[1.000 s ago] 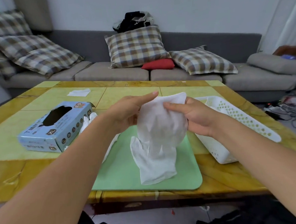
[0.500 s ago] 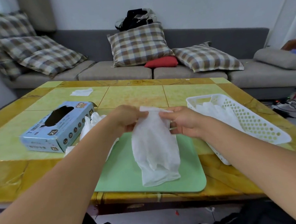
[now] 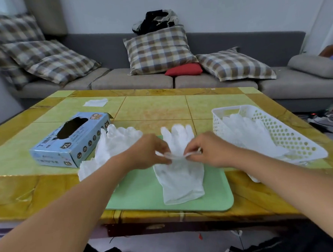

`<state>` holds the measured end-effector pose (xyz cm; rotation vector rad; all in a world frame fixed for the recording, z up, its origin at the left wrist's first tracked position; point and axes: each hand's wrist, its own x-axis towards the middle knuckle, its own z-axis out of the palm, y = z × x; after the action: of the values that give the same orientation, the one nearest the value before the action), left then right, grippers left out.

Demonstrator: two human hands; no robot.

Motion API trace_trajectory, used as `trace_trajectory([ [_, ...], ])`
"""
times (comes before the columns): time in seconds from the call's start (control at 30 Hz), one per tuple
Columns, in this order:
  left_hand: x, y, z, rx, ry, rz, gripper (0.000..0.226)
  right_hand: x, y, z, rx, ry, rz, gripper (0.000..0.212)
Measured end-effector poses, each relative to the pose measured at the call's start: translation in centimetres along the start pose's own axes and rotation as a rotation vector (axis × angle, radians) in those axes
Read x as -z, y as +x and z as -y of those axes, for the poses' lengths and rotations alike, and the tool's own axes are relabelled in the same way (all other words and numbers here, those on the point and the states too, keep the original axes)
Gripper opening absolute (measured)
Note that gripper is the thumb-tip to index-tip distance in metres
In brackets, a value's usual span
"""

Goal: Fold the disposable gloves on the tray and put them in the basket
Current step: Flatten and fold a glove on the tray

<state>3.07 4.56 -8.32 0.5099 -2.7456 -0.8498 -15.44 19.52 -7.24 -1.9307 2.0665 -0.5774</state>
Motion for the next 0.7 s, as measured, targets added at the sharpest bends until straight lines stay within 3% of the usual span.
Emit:
trace_trajectory([
  [0.07,-0.9,-0.2,0.5,-0.003,0.064,0.070,0.009,-0.8,-0.5,-0.2,-0.004,-0.014,0.076,0.010],
  [0.33,0.2,0.2,-2.0,-0.118,0.120,0.106,0.009,0.4,-1.0,0.1,0.022,0.076,0.111,0.014],
  [0.7,-0.6,-1.5,-4.0,-0.056,0.223,0.446,0.011,-0.5,-2.2,0.7,0.040,0.039,0.444,0.017],
])
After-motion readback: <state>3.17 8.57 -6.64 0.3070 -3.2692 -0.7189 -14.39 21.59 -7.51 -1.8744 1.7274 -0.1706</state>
